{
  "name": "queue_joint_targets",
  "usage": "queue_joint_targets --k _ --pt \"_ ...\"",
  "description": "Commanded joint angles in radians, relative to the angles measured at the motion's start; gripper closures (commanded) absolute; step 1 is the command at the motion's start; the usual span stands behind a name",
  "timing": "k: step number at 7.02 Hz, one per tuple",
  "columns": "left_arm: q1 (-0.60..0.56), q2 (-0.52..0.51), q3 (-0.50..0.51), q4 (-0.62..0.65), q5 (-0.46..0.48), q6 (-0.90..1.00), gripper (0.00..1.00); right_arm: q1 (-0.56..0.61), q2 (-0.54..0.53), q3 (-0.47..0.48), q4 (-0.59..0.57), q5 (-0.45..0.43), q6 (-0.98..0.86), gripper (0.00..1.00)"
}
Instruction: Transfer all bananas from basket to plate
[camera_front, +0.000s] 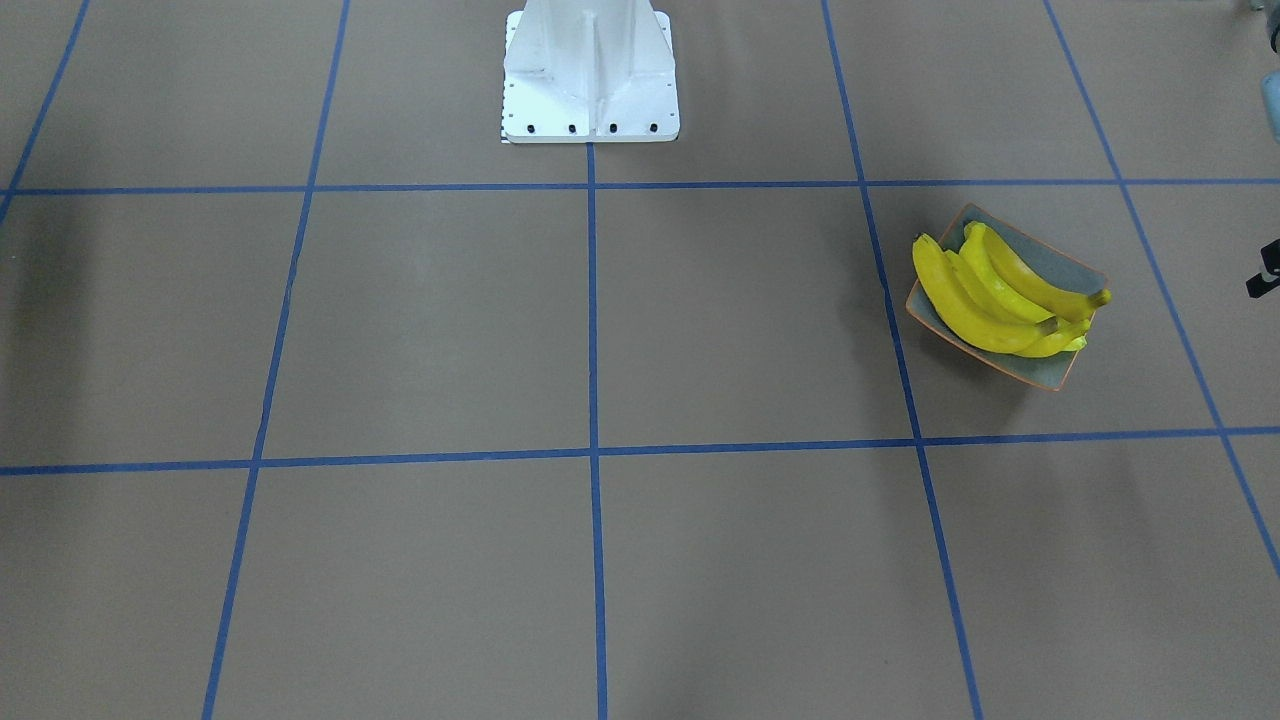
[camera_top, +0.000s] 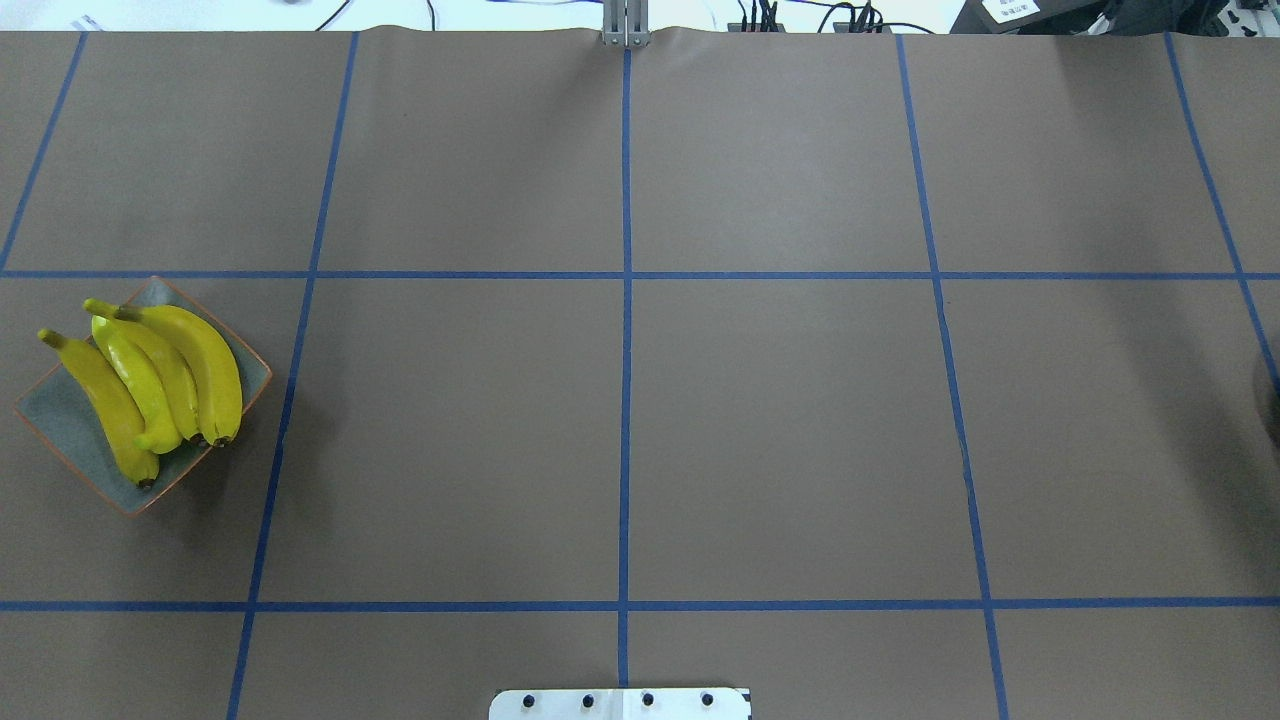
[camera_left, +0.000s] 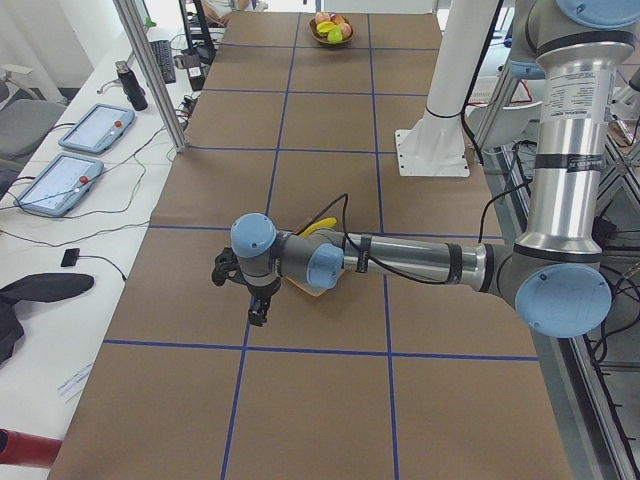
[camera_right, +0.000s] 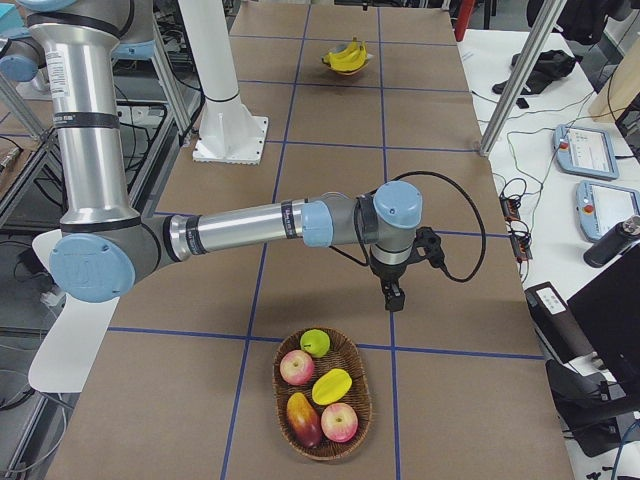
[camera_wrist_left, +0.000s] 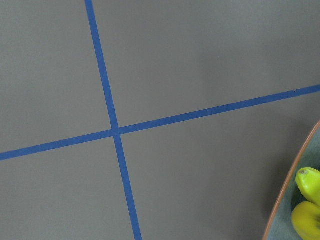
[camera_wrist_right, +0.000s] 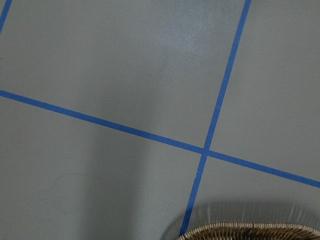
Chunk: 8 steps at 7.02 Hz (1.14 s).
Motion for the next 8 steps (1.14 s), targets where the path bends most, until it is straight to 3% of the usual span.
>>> queue_joint_targets --k 1,8 --pt "-0.002 0.000 0.003 0.001 -0.004 -0.006 0.00 0.000 0.000 0.000 0.000 0.002 0.000 0.00" --pt "-0.004 0.010 -0.007 -0.004 -0.008 -0.006 0.00 0.000 -0.013 -0.001 0.000 0.014 0.000 0.00"
